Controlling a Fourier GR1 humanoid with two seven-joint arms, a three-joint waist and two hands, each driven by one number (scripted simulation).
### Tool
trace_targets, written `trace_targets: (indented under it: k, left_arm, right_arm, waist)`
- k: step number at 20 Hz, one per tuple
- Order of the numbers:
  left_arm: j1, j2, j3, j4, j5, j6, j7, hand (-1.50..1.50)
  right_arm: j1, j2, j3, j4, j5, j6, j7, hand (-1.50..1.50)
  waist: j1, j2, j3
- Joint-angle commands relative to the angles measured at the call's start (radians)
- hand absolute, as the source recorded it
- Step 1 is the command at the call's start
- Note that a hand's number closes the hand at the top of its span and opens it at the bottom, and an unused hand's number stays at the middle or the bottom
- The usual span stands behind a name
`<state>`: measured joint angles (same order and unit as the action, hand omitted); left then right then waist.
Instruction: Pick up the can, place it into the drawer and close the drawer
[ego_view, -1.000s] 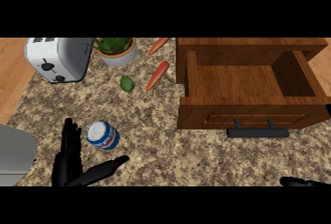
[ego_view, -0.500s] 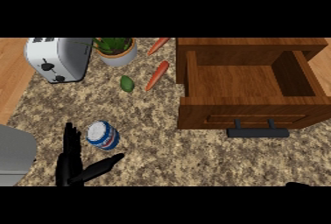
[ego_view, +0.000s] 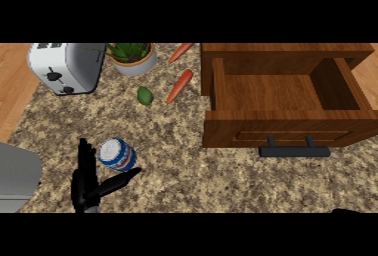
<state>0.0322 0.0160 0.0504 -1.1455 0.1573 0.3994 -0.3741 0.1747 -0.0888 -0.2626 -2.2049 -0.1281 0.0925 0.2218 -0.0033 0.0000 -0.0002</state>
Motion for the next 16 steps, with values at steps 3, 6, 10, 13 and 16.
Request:
trace_targets:
  k: [3, 6, 10, 13, 16]
  left_arm:
    - [-0.142, -0.001, 0.075, 0.236, 0.022, -0.021, -0.110, -1.50]
    - [-0.105, 0.042, 0.087, 0.232, 0.062, -0.092, -0.124, -1.50]
    - [-0.123, 0.037, 0.054, 0.186, 0.030, -0.058, -0.085, -1.50]
    - [-0.239, 0.025, 0.089, 0.384, 0.040, -0.092, -0.174, -1.50]
    - [-0.244, 0.076, 0.083, 0.391, 0.051, -0.194, -0.155, -1.50]
  right_arm:
    - [-0.055, 0.015, 0.032, 0.003, 0.058, -0.025, 0.033, -1.50]
    - [-0.019, 0.016, -0.004, 0.007, 0.027, 0.011, 0.002, -1.50]
    - [-0.078, 0.003, -0.011, 0.054, 0.039, 0.001, 0.009, -1.50]
    - [-0.102, -0.016, -0.004, -0.045, 0.030, -0.025, 0.131, -1.50]
    - [-0.017, 0.031, 0.026, -0.123, 0.038, -0.008, 0.102, -1.50]
  waist:
    - [0.000, 0.001, 0.000]
    - [0.001, 0.000, 0.000]
    - [0.003, 0.000, 0.000]
    - [-0.001, 0.001, 0.000]
    - [-0.002, 0.000, 0.000]
